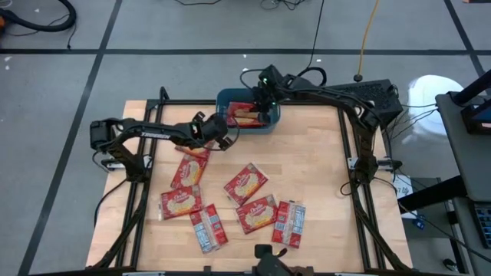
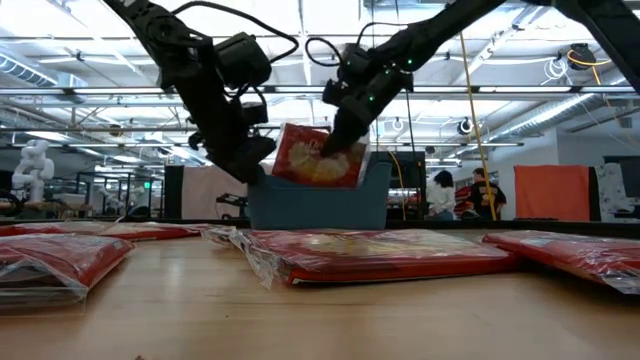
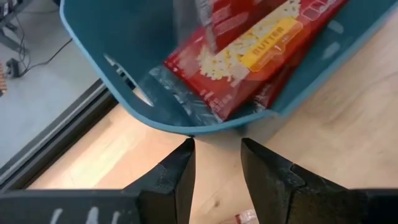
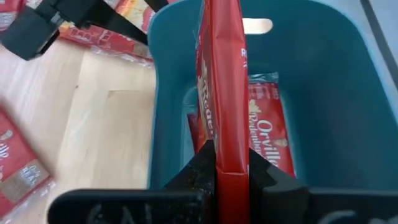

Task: Sort popcorn bags into baskets
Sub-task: Put the red popcorn bag into the blue bin

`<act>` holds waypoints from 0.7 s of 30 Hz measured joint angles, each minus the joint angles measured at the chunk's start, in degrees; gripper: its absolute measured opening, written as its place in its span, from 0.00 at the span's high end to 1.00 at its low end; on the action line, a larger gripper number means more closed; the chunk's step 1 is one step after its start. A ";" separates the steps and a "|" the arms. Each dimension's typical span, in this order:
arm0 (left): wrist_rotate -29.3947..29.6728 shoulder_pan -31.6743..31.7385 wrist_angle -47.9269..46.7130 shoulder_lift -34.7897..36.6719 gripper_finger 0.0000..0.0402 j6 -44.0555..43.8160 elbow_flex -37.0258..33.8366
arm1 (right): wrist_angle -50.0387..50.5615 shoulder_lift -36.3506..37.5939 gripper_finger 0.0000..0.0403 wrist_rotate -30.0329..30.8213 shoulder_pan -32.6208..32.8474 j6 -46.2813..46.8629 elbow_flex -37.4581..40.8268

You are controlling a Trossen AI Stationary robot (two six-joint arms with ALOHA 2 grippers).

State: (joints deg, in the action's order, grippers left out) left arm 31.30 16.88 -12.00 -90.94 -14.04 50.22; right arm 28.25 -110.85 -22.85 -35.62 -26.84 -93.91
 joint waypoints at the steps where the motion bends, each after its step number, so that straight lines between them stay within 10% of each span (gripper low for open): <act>1: 0.01 -0.25 0.19 0.00 0.67 0.47 0.00 | -0.29 -0.36 0.95 0.03 -0.01 -0.01 0.00; 21: 0.04 -2.75 4.34 0.04 0.67 4.92 0.00 | 3.18 -2.90 0.91 0.20 -0.04 -1.24 0.00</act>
State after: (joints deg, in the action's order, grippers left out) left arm 31.33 14.13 -7.66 -90.89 -9.13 50.22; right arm 31.43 -113.76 -22.64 -35.66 -28.08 -93.91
